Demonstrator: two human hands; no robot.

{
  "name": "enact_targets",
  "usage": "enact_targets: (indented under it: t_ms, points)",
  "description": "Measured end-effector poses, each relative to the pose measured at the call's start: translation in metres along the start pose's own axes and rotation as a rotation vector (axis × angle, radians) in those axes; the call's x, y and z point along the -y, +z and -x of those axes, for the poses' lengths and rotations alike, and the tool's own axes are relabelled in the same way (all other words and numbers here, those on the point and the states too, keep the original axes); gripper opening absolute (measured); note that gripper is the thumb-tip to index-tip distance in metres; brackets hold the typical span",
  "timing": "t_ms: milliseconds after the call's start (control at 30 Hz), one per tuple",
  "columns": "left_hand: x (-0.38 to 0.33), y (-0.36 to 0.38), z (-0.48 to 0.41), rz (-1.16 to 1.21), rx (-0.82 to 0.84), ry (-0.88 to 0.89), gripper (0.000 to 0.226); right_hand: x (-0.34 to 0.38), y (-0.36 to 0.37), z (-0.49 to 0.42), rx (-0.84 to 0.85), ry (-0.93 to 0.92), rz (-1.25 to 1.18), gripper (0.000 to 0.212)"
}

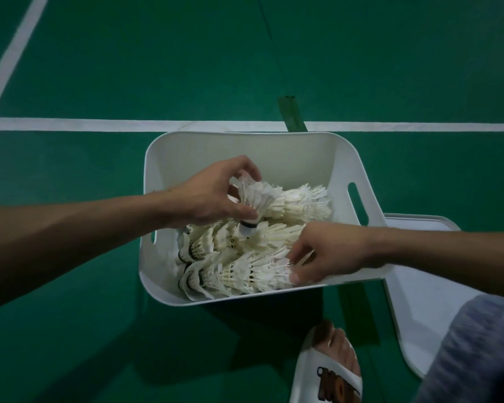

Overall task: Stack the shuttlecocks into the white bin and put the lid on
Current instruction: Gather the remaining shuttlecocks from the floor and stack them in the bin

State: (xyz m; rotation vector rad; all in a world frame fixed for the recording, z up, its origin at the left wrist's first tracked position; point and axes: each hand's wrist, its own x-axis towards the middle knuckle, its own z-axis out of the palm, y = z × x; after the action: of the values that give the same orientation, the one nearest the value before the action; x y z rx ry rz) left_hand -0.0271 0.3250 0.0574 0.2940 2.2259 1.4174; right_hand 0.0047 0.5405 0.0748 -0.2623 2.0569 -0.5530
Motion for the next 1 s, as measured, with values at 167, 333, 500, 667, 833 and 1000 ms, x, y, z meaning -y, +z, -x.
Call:
enact_targets:
  t_ms: [167,333,500,667,833,1000]
  points:
    - [-0.009,0.012,-0.003,-0.040,0.042,0.040,0.068,-0.002,-0.030,0.011,-0.379,-0.112,-0.239,0.043]
    - [-0.019,0.031,-0.008,-0.149,0.098,0.098,0.064,0.006,-0.026,0.012,-0.484,-0.273,-0.056,0.064]
    - [-0.013,0.039,-0.007,-0.093,0.131,0.086,0.059,0.004,-0.021,0.011,-0.517,-0.263,0.145,0.049]
    - [-0.006,0.008,-0.003,-0.427,0.411,0.076,0.053,-0.013,-0.034,0.016,-0.363,-0.107,0.105,0.035]
    - [0.012,-0.005,0.009,-0.699,0.814,-0.029,0.091,-0.029,-0.048,0.023,-0.265,0.035,0.053,0.025]
    - [0.025,0.006,0.014,-0.841,0.832,0.064,0.111,-0.021,-0.022,0.017,-0.184,0.069,0.269,0.026]
